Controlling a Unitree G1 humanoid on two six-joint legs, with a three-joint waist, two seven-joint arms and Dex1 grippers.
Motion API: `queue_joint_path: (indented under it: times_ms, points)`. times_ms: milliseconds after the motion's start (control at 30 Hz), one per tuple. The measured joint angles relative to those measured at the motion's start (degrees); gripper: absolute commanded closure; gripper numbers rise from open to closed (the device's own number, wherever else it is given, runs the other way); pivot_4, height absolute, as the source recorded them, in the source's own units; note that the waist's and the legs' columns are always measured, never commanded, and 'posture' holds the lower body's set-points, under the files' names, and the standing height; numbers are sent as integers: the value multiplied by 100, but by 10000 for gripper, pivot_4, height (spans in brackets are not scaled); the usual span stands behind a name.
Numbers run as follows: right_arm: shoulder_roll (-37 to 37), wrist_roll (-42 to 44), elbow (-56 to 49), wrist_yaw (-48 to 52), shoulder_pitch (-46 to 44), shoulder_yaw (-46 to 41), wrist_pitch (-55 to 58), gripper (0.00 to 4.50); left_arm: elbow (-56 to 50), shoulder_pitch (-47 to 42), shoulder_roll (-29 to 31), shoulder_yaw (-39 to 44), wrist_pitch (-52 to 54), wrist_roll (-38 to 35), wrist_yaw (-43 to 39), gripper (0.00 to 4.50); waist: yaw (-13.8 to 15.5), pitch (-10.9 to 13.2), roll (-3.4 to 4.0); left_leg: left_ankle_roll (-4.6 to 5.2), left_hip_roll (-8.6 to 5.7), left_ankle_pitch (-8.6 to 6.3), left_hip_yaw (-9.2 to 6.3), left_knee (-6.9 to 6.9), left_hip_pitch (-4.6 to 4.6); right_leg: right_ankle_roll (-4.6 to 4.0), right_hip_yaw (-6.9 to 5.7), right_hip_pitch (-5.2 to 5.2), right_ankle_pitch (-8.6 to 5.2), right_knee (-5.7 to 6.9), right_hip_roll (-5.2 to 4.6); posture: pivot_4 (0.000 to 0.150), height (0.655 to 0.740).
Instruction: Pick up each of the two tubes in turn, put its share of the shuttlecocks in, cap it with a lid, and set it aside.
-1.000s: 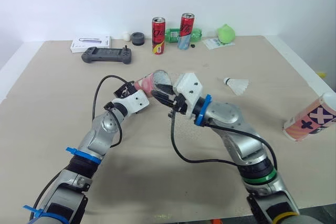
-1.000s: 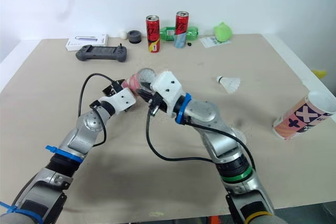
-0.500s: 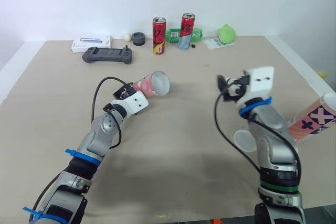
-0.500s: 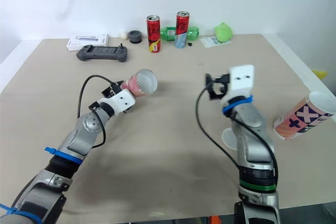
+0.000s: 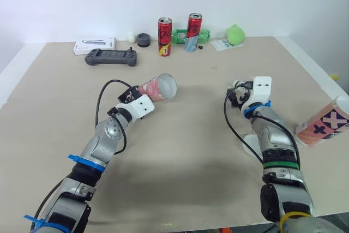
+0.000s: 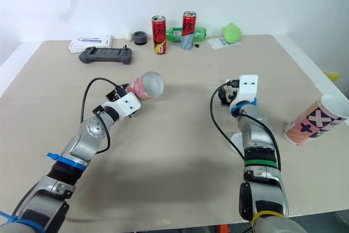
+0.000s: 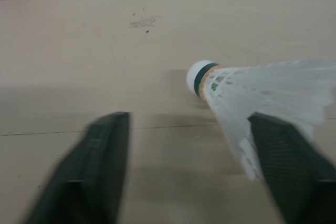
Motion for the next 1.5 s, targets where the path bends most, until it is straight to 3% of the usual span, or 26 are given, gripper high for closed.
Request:
queue_joint_path:
  times_ms: [133,167,200,400,533,700,900,1100,1133,1167,1300,1400,1500]
  points:
    - [-7,-1,426,1,-219,-2,-290,39834,-8,1,4,10,13,0,2,7922,-1,0,0,0,0,0,0,-1,1,1,0,0,0,0,0,1500,7400]
    - [-12,-2,523,-4,-249,-5,-349,43619,-15,1,5,12,19,0,3,7922,-1,0,0,0,0,0,0,0,1,1,0,0,0,0,0,1500,7400]
    - [-28,-9,615,-12,-269,-6,-421,44423,-29,2,6,15,23,0,4,7922,-1,0,0,0,0,0,0,0,1,1,0,0,0,0,0,1500,7400]
    - [-155,112,229,445,-108,10,-626,44423,-35,13,19,19,49,3,9,7922,-1,1,1,0,0,0,-1,-2,0,3,1,-1,-2,0,1,1500,7400]
    - [-607,805,-1932,2244,436,595,-519,44423,-41,11,31,24,52,2,8,7922,-25,6,10,2,-1,-3,-2,-5,-3,11,1,-2,-7,-1,1,1500,7400]
    - [-1147,1363,-3757,3281,368,1233,334,44423,-38,10,23,23,47,-19,-10,7922,-41,5,9,2,1,-2,-7,2,0,6,-6,2,-5,0,1,1500,7400]
    - [-1232,1128,-4192,3537,56,2045,723,44423,-8,-11,16,22,44,-33,-11,7922,-42,6,8,-1,0,7,-7,4,1,5,-7,1,3,1,1,1500,7400]
    - [-1035,421,-3737,3618,-433,2728,534,44423,12,-72,-36,13,38,-31,10,7922,-55,6,8,-1,1,7,-6,0,-1,5,-7,-4,2,1,2,1500,7400]
    - [-970,363,-3669,3623,-500,2764,516,38140,12,-72,-41,15,38,-32,18,7922,-52,6,7,-1,2,7,-9,0,-2,3,-11,-3,1,1,2,1500,7400]
    - [-918,341,-3619,3632,-554,2778,505,35230,13,-72,-39,15,39,-30,18,7922,-51,6,7,-1,2,7,-10,0,-3,3,-11,-4,1,1,2,1500,7400]
    - [-712,518,-3548,3778,-775,2727,602,16050,14,-72,-39,15,39,-31,21,7922,-49,6,7,-1,1,7,-10,0,-6,4,-11,-4,0,0,0,1500,7400]
    - [-923,806,-3565,4106,-991,2590,911,16050,13,-71,-39,17,47,-31,31,7922,-47,7,7,-1,0,7,-11,1,-6,4,-12,-3,1,1,-2,1500,7400]
    - [-1289,748,-3495,4445,-1339,2585,932,25498,13,-65,-37,21,55,-32,33,7922,-46,7,8,-1,0,7,-11,2,-5,4,-14,-4,1,1,-1,1500,7400]
